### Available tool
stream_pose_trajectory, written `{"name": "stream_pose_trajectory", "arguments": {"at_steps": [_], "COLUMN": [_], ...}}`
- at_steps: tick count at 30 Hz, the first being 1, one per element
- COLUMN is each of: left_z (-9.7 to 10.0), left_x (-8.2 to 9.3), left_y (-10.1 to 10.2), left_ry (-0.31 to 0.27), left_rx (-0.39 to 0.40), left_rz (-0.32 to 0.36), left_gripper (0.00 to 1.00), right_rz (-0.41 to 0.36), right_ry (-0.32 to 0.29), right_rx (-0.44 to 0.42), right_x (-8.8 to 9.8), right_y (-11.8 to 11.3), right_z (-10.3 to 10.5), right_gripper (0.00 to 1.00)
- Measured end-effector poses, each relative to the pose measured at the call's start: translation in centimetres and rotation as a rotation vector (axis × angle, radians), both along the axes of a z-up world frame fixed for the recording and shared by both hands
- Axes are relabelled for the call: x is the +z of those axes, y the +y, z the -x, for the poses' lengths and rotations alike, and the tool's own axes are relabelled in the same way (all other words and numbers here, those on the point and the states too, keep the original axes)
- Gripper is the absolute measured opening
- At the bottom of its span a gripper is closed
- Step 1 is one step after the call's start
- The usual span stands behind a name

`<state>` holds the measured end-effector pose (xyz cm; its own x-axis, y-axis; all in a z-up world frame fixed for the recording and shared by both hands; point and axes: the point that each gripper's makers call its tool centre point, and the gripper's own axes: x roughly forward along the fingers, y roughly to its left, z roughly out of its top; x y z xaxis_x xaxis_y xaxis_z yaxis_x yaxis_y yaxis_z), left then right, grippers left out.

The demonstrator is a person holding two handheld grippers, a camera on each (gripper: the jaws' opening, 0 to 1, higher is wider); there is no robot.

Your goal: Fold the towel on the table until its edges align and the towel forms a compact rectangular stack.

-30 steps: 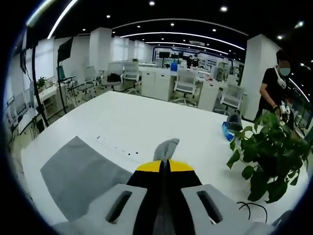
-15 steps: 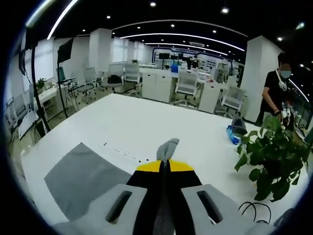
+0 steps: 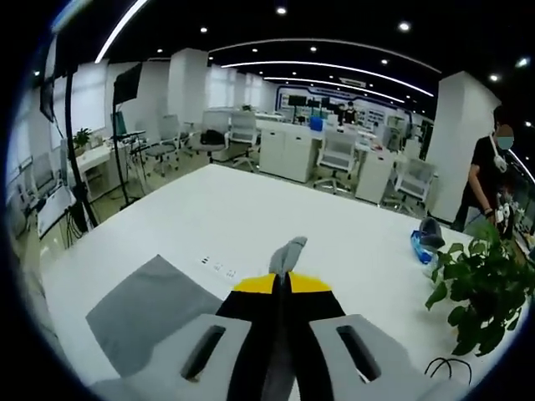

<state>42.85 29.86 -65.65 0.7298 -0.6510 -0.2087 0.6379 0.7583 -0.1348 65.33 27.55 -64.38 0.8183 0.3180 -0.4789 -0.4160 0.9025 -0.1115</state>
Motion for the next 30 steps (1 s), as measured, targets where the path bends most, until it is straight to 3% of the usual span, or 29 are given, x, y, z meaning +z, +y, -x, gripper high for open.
{"name": "stream_pose_trajectory", "arguments": {"at_steps": [4,17,30], "left_z": [0.0,0.3,0.9], "left_x": [-0.3,-2.2,-5.1], "left_y": [2.1,6.9,10.5], "left_ry": [-0.024,-0.002,0.062], "left_rx": [0.039,0.12,0.188], "left_rz": [-0.031,-0.043,-0.046], "left_gripper": [0.03,0.03,0.03], "right_rz": [-0.006,-0.009,0.02], "right_ry": [0.006,0.018,0.049], "right_rx": [0.023,0.101,0.184], "right_x": [-0.5,-1.9,-4.7], "right_y": [2.1,8.1,13.6], "right_z": [0.0,0.0,0.4], "right_gripper": [0.01,0.01,0.01]}}
